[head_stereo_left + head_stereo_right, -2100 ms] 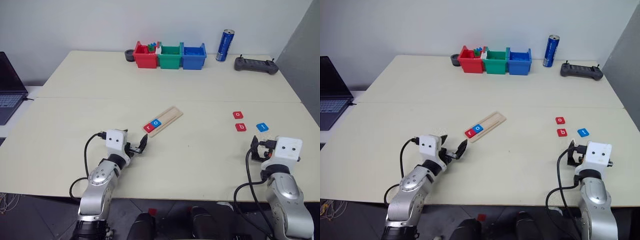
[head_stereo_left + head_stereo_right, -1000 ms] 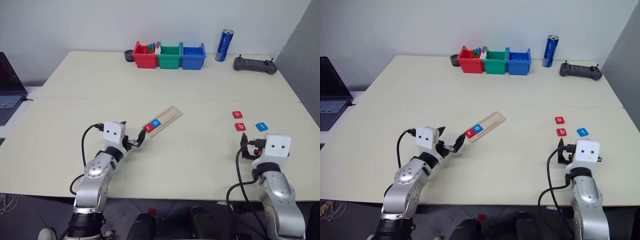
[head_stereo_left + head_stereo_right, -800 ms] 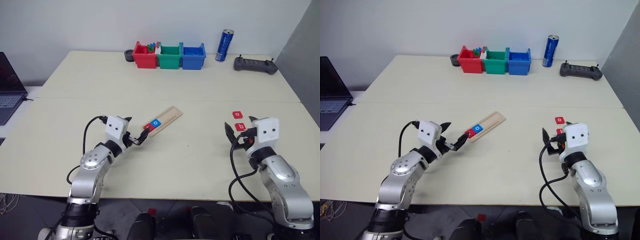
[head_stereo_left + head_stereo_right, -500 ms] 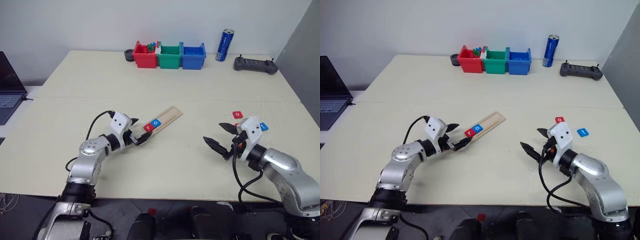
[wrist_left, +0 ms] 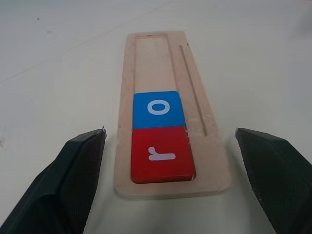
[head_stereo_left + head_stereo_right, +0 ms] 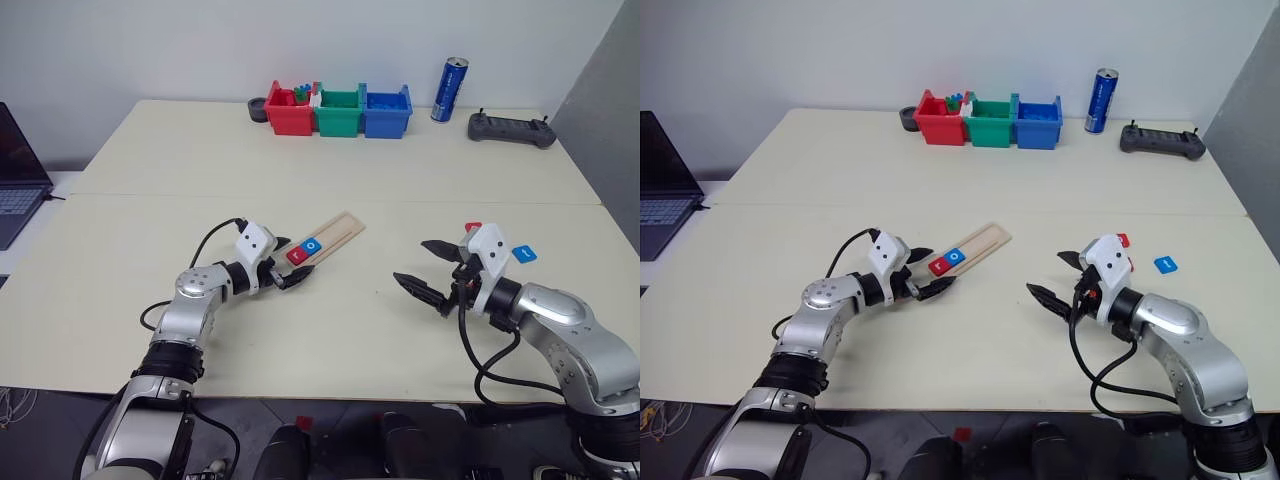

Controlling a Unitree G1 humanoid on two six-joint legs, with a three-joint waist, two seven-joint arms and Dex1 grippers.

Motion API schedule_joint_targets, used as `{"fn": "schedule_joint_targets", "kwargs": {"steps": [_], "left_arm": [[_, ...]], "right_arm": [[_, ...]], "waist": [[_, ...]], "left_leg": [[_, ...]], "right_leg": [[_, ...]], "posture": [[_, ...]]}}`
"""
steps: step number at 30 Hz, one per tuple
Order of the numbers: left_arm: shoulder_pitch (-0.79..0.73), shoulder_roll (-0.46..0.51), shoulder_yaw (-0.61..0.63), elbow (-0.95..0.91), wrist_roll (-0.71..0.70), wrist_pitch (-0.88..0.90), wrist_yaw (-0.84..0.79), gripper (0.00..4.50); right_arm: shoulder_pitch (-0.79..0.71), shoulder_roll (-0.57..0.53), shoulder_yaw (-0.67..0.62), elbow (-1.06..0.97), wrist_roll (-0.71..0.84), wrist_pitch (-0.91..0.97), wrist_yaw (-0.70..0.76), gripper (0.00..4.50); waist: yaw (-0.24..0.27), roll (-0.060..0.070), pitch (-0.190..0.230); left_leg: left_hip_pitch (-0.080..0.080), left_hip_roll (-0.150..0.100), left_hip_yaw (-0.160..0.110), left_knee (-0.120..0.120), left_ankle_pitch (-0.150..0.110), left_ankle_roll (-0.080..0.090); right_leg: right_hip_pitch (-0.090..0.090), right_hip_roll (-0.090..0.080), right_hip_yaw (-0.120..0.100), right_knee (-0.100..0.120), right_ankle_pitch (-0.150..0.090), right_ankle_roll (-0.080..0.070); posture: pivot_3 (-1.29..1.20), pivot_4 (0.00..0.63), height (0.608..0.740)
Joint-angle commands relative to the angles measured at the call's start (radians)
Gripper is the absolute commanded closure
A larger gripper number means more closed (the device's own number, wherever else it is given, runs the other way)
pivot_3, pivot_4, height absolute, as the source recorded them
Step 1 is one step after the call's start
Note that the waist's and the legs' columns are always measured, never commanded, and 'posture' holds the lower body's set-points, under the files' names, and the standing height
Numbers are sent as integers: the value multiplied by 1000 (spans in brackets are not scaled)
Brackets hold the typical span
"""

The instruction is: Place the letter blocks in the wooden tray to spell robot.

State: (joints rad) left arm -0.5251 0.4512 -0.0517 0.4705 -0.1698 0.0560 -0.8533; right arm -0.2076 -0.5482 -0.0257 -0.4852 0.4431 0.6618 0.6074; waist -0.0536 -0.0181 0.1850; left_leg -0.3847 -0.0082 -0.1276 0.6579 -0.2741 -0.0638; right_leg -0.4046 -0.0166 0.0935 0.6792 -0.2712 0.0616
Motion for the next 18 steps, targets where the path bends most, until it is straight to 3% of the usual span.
{"fn": "schedule_joint_targets", "kwargs": {"steps": [1, 18], "left_arm": [[-9, -13, 17, -12, -1, -22, 15, 0], [-8, -32, 14, 55, 11, -30, 26, 0]], "right_arm": [[-3, 8, -5, -29, -6, -18, -22, 26], [12, -8, 1, -68, 18, 5, -34, 26]], "waist": [[1, 0, 0], [1, 0, 0]], "left_leg": [[0, 0, 0, 0, 0, 0], [0, 0, 0, 0, 0, 0]], "right_leg": [[0, 0, 0, 0, 0, 0], [0, 0, -1, 0, 0, 0]], "posture": [[0, 150, 740], [0, 150, 740]]}}
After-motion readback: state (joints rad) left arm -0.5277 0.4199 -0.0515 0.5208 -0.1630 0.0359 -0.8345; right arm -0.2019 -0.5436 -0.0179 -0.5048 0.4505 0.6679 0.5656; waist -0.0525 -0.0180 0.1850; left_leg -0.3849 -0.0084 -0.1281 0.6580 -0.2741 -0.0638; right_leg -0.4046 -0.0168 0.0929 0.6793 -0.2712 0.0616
